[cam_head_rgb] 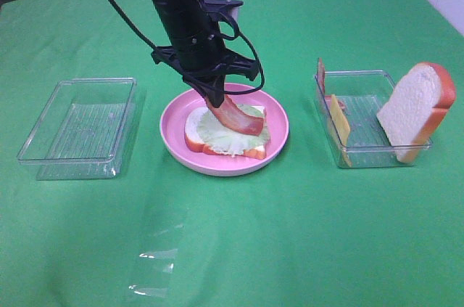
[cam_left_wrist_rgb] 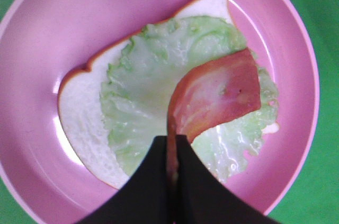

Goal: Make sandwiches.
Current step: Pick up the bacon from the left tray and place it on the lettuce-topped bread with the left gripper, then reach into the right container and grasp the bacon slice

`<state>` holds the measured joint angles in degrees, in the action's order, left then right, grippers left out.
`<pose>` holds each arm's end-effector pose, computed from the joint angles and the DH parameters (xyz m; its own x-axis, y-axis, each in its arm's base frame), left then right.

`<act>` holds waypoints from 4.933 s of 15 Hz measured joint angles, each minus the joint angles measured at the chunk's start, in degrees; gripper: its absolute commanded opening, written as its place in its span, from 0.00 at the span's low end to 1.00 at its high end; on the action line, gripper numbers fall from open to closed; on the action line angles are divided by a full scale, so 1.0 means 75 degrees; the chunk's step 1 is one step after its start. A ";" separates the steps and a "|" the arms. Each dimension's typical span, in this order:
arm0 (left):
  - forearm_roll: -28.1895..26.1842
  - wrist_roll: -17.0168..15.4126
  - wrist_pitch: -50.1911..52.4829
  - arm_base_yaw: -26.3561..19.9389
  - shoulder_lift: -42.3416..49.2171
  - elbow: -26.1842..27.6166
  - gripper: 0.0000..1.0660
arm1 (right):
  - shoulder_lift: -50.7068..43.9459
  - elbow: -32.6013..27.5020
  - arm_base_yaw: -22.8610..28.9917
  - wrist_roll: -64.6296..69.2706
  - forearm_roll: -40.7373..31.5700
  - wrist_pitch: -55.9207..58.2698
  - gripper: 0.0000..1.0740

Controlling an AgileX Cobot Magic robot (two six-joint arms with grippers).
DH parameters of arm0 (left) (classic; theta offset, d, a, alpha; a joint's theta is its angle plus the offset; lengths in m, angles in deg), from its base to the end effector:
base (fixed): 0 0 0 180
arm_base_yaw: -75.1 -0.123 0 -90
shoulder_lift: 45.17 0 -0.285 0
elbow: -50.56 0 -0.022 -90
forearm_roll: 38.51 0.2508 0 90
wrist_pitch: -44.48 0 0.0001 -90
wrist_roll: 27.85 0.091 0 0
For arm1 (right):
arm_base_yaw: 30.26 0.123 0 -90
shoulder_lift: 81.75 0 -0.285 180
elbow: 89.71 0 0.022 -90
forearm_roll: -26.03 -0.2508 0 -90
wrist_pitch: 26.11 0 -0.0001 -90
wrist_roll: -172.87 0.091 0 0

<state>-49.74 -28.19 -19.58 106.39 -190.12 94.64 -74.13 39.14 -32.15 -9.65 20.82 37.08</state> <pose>0.4255 -0.2773 0.1746 -0.8709 0.4228 -0.2506 0.4729 0.8598 -0.1927 -0.0022 0.0075 0.2617 -0.5275 0.0145 -0.8494 -0.0374 0.9985 0.0403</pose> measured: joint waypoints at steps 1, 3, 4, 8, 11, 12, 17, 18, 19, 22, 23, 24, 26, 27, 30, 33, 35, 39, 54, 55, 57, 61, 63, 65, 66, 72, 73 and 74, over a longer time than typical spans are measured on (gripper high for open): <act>0.0038 0.0000 0.0000 0.0000 0.0000 0.0000 0.00 | 0.0000 0.0000 0.0000 0.0000 0.0000 0.0000 0.92; 0.0046 0.0000 0.0000 0.0000 0.0000 0.0000 0.05 | 0.0000 0.0000 0.0000 0.0000 0.0000 0.0000 0.92; 0.0046 0.0000 0.0000 0.0000 0.0000 0.0000 0.20 | 0.0000 0.0000 0.0000 0.0000 0.0000 0.0000 0.92; 0.0542 -0.0145 -0.0015 0.0000 0.0076 0.0000 0.95 | 0.0000 0.0000 0.0000 0.0000 0.0000 0.0000 0.92; 0.0871 -0.0153 -0.0214 0.0000 0.0367 0.0015 0.95 | 0.0000 0.0000 0.0000 0.0000 0.0000 0.0000 0.92; 0.1016 -0.0160 -0.0374 0.0000 0.0489 0.0015 0.95 | 0.0000 0.0000 0.0000 0.0000 0.0000 0.0000 0.92; 0.1742 -0.0336 -0.0688 -0.0695 0.1222 0.0023 0.95 | 0.0000 0.0000 0.0000 0.0000 0.0000 0.0000 0.92; 0.1818 -0.0374 -0.0703 -0.1589 0.1482 0.0023 0.95 | 0.0000 0.0000 0.0000 0.0000 0.0000 0.0000 0.92; 0.1818 -0.0374 -0.0703 -0.1589 0.1482 0.0023 0.95 | 0.0000 0.0000 0.0000 0.0000 0.0000 0.0000 0.92; 0.1581 -0.0130 -0.0703 -0.3040 0.1681 0.0015 0.95 | 0.0000 0.0000 0.0000 0.0000 0.0000 0.0000 0.92; 0.1497 -0.0069 -0.0703 -0.3147 0.1681 0.0000 0.94 | 0.0000 0.0000 0.0000 0.0000 0.0000 0.0000 0.92; 0.1497 -0.0023 -0.0710 -0.3277 0.1681 -0.0076 0.94 | 0.0000 0.0000 0.0000 0.0000 0.0000 0.0000 0.92; 0.1497 0.0046 -0.0741 -0.3361 0.1681 -0.0206 0.94 | 0.0000 0.0000 0.0000 0.0000 0.0000 0.0000 0.92; 0.1497 0.0046 -0.0756 -0.3377 0.1681 -0.0214 0.94 | 0.0000 0.0000 0.0000 0.0000 0.0000 0.0000 0.92; 0.1543 0.0046 -0.0756 -0.3552 0.1681 -0.0214 0.94 | 0.0000 0.0000 0.0000 0.0000 0.0000 0.0000 0.92; 0.1543 0.0160 -0.0756 -0.3797 0.1681 -0.0214 0.94 | 0.0000 0.0000 0.0000 0.0000 0.0000 0.0000 0.92; 0.1497 0.0168 -0.0756 -0.3797 0.1681 -0.0214 0.94 | 0.0000 0.0000 0.0000 0.0000 0.0000 0.0000 0.92; 0.1207 0.0168 -0.0749 -0.3797 0.2368 -0.1146 0.94 | 0.0000 0.0000 0.0000 0.0000 0.0000 0.0000 0.92; 0.1176 0.0260 -0.0665 -0.3797 1.0978 -0.9267 0.94 | 0.0000 0.0000 0.0000 0.0000 0.0000 0.0000 0.92; 0.1176 0.0260 -0.0665 -0.3797 1.1818 -0.9748 0.94 | 0.0000 0.0000 0.0000 0.0000 0.0000 0.0000 0.92; 0.1176 0.0260 -0.0657 -0.3797 1.4293 -1.0726 0.94 | 0.0000 0.0000 0.0000 0.0000 0.0000 0.0000 0.92; 0.1398 0.0260 -0.0626 -0.3797 1.6776 -1.1536 0.94 | 0.0000 0.0000 0.0000 0.0000 0.0000 0.0000 0.92; 0.1406 0.0260 -0.0535 -0.3797 1.7800 -1.1872 0.94 | 0.0000 0.0000 0.0000 0.0000 0.0000 0.0000 0.92; 0.1406 0.0260 -0.0244 -0.3797 1.8274 -1.1963 0.94 | 0.0000 0.0000 0.0000 0.0000 0.0000 0.0000 0.92; 0.1337 0.0260 0.0115 -0.3797 1.8327 -1.2170 0.94 | 0.0000 0.0000 0.0000 0.0000 0.0000 0.0000 0.92; 0.1238 0.0199 0.0183 -0.3797 1.8327 -1.2193 0.93 | 0.0000 0.0000 0.0000 0.0000 0.0000 0.0000 0.92; 0.1238 0.0199 0.0183 -0.3797 1.8327 -1.2193 0.93 | 0.0000 0.0000 0.0000 0.0000 0.0000 0.0000 0.92; 0.1238 0.0199 0.0183 -0.3797 1.8327 -1.2193 0.93 | 0.0000 0.0000 0.0000 0.0000 0.0000 0.0000 0.92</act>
<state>-40.46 -26.70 -18.21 77.91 -52.67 3.20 -74.13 39.14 -32.15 -9.65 20.82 37.08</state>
